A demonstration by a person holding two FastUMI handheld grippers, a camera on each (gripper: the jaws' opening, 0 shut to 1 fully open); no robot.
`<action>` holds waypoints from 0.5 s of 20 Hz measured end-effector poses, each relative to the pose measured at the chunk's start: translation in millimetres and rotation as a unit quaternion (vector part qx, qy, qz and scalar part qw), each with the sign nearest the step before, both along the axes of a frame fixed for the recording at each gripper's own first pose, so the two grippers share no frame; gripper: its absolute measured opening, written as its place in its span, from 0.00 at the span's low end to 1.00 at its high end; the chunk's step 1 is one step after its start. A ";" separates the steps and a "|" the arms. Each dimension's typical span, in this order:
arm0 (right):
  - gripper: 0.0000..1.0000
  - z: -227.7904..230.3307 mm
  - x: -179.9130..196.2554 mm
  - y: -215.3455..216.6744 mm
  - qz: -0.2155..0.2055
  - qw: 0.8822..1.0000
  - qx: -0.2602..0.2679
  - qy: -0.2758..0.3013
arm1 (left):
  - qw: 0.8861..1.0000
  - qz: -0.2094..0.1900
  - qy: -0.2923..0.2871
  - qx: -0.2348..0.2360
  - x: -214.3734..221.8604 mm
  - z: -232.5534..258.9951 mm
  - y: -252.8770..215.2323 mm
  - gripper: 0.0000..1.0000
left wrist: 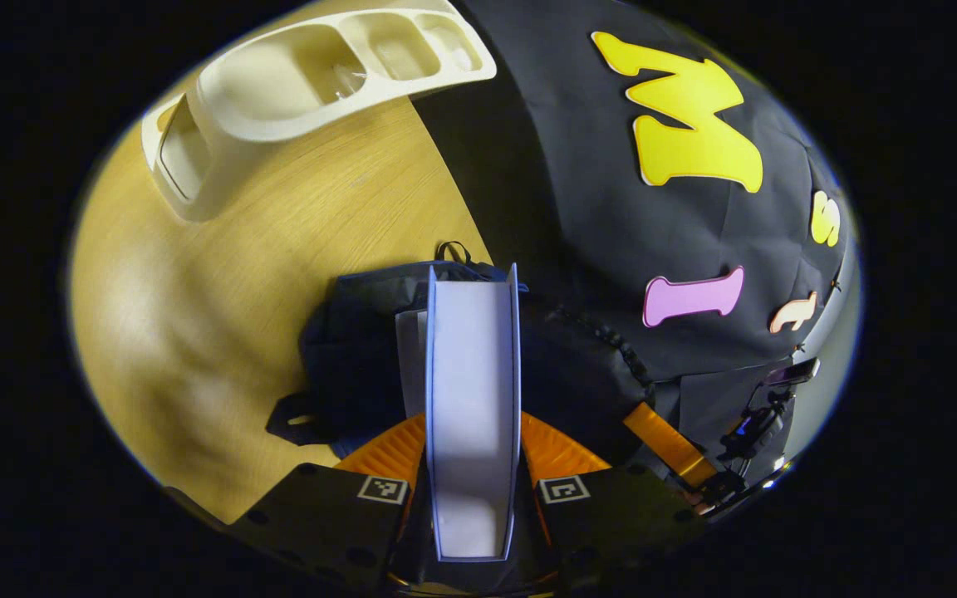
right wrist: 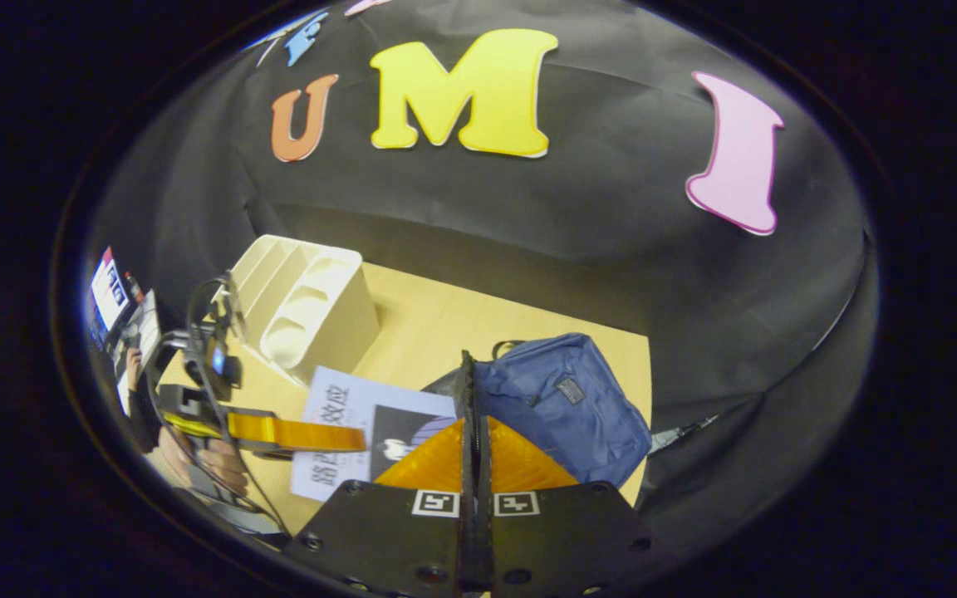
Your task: Open the schoolbag, grab two books from the bookshelf and put them into the schoolbag.
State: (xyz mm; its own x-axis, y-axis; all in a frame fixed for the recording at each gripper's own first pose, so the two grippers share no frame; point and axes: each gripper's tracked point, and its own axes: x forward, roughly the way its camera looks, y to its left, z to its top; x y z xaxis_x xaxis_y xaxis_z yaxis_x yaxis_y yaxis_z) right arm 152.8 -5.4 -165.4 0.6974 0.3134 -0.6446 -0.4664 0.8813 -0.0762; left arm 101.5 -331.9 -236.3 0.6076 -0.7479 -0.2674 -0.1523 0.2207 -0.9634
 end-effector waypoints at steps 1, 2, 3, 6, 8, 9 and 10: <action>0.00 -0.8 -1.6 3.9 0.011 1.000 -0.001 0.002 | 1.000 0.009 0.003 -0.005 6.7 -6.0 -10.3 0.43; 0.00 -2.7 -3.5 8.5 0.026 1.000 -0.005 0.004 | 1.000 0.016 0.002 -0.015 12.0 -6.8 -20.3 0.43; 0.00 -2.3 -5.4 13.8 0.041 0.999 -0.005 0.004 | 0.999 0.026 -0.005 -0.019 17.5 -7.7 -27.3 0.43; 0.00 -2.1 -8.7 22.8 0.074 0.997 -0.012 0.004 | 0.998 0.046 -0.030 -0.023 33.0 -14.0 -48.3 0.48; 0.01 -2.9 -13.1 28.2 0.088 0.996 -0.004 0.015 | 0.997 0.060 -0.034 -0.043 45.3 -15.9 -60.2 0.43; 0.03 -3.0 -16.6 30.4 0.094 0.995 0.000 0.022 | 0.996 0.064 -0.035 -0.053 50.6 -17.2 -67.8 0.43; 0.00 -3.8 -17.3 31.5 0.098 0.995 0.005 0.028 | 0.995 0.068 -0.038 -0.063 55.3 -19.3 -74.2 0.43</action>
